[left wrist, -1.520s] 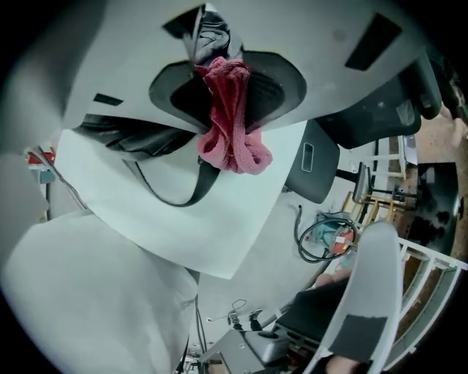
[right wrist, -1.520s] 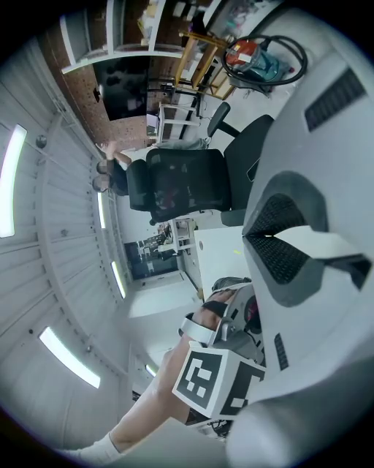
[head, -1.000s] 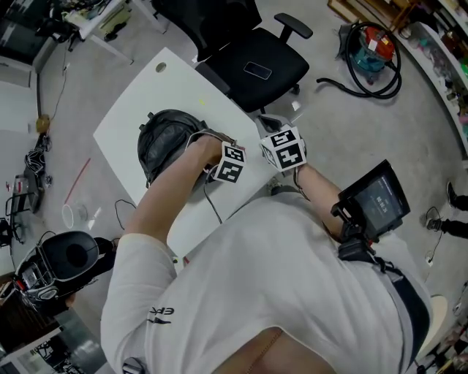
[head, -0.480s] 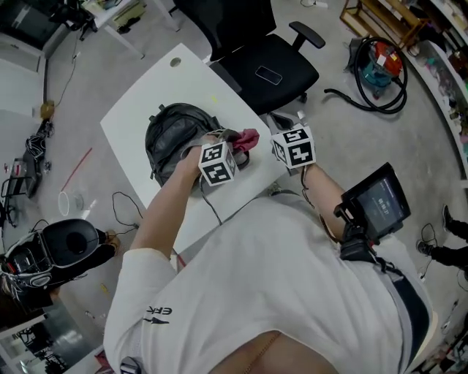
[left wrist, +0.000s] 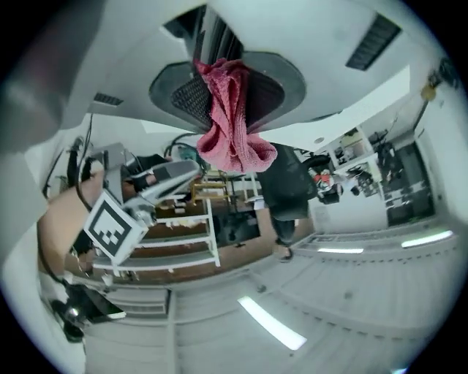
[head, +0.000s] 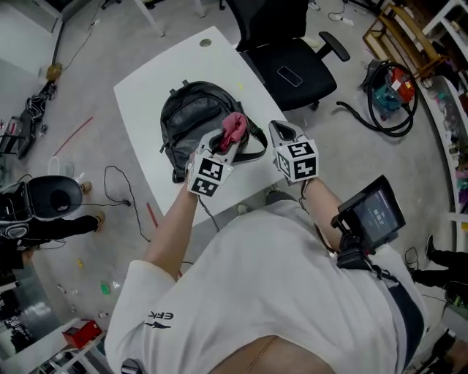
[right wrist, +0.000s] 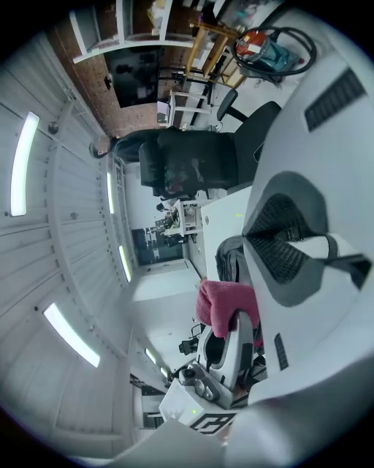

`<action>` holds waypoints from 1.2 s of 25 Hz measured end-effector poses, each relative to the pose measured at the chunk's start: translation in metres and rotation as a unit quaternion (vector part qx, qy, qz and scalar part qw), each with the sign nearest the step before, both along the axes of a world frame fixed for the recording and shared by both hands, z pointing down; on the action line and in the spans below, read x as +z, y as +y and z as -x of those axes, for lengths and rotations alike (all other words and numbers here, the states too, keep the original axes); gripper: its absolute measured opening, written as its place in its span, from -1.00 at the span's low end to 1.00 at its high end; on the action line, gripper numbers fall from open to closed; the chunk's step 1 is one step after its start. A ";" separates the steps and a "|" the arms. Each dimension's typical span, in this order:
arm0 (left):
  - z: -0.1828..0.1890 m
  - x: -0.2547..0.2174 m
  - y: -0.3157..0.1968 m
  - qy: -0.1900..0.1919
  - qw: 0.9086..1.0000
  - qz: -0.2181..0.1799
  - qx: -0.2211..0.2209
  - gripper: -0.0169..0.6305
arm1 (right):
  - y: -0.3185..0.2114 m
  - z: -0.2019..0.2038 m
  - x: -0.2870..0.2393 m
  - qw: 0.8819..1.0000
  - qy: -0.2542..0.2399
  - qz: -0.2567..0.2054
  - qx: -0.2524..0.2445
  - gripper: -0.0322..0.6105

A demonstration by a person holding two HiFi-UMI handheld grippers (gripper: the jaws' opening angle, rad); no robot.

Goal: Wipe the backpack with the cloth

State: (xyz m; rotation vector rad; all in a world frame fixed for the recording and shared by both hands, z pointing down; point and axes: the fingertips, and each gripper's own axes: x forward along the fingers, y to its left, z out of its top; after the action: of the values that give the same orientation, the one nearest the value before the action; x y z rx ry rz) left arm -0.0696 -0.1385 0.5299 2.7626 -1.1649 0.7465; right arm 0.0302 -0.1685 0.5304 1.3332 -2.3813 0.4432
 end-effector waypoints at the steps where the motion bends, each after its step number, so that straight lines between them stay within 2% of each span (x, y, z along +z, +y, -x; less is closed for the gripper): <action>1: 0.013 -0.004 0.005 0.027 0.999 0.001 -0.027 -0.62 | 0.007 0.010 -0.001 1.000 0.000 -0.004 -0.008 -0.89; 4: 0.050 -0.014 0.017 0.093 0.990 -0.005 -0.102 -0.62 | 0.024 0.034 -0.005 0.999 -0.003 -0.016 -0.032 -0.89; 7: 0.081 -0.017 0.030 0.128 0.977 -0.019 -0.168 -0.62 | 0.036 0.050 -0.006 0.998 -0.009 -0.026 -0.055 -0.89; 11: 0.109 -0.016 0.059 0.146 0.962 -0.028 -0.231 -0.62 | 0.054 0.062 -0.008 0.996 -0.012 -0.036 -0.082 -0.89; 16: 0.123 -0.015 0.090 0.149 0.943 -0.041 -0.294 -0.62 | 0.070 0.070 -0.018 0.991 -0.015 -0.055 -0.120 -0.89; 19: 0.105 -0.019 0.118 0.152 0.933 -0.051 -0.322 -0.62 | 0.090 0.053 -0.029 0.988 -0.020 -0.068 -0.134 -0.89; 23: 0.056 -0.031 0.155 0.150 0.927 -0.068 -0.336 -0.62 | 0.120 0.013 -0.048 0.986 -0.030 -0.087 -0.142 -0.89; 30: 0.000 -0.039 0.204 0.155 0.922 -0.073 -0.348 -0.62 | 0.163 -0.024 -0.059 0.982 -0.046 -0.092 -0.157 -0.89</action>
State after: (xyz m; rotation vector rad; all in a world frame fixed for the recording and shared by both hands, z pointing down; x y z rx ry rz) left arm -0.0697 0.0655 0.4911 2.1625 -1.9840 0.1403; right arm 0.0543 -0.0053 0.4717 0.9959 -2.7043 0.2003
